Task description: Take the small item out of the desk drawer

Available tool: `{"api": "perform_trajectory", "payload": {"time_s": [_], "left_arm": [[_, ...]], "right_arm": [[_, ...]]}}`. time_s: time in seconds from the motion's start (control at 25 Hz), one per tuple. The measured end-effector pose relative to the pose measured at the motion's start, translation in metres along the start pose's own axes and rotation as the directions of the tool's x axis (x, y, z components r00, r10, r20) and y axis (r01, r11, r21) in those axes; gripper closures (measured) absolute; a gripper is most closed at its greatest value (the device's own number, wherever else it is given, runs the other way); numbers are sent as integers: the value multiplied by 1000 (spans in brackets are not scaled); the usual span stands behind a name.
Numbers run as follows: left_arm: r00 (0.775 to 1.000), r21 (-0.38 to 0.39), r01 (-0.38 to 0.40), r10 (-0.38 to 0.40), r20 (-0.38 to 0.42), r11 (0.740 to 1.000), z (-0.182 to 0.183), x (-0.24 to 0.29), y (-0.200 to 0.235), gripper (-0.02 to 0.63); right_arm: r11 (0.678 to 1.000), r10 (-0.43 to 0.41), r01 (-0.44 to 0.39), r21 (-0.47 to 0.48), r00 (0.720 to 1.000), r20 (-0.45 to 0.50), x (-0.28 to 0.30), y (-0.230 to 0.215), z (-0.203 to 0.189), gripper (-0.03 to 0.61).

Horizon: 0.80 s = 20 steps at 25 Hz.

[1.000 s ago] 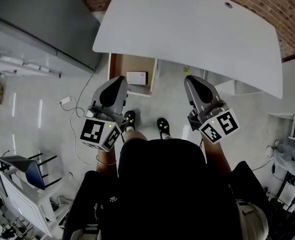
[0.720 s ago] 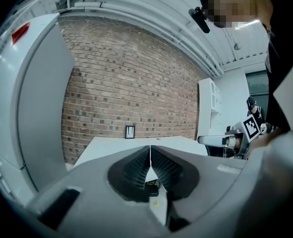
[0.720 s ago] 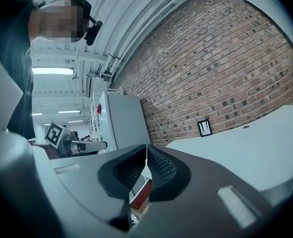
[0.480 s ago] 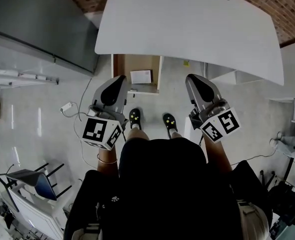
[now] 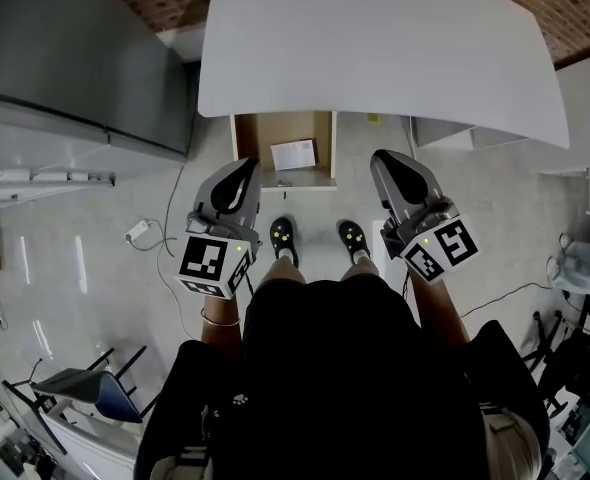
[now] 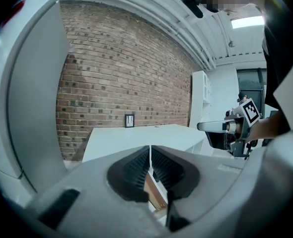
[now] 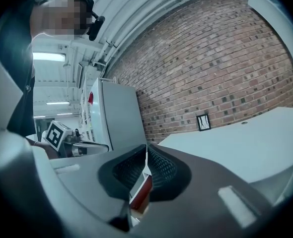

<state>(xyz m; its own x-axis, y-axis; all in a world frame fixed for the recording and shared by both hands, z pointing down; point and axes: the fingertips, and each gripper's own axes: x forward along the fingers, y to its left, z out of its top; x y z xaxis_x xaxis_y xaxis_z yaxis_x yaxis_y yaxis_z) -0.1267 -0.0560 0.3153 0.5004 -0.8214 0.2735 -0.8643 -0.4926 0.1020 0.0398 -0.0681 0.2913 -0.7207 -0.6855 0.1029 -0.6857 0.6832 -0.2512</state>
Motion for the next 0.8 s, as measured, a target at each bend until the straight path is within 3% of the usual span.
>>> {"api": "perform_trajectory", "payload": {"time_s": [0.44, 0.8], "left_arm": [[987, -12, 130, -131, -95, 991, -44, 14, 35, 603], [970, -10, 182, -181, -163, 983, -85, 42, 54, 597]], "right_arm": [[994, -104, 105, 2, 992, -73, 35, 16, -41, 571], [989, -146, 146, -12, 979, -139, 64, 5, -80, 555]]}}
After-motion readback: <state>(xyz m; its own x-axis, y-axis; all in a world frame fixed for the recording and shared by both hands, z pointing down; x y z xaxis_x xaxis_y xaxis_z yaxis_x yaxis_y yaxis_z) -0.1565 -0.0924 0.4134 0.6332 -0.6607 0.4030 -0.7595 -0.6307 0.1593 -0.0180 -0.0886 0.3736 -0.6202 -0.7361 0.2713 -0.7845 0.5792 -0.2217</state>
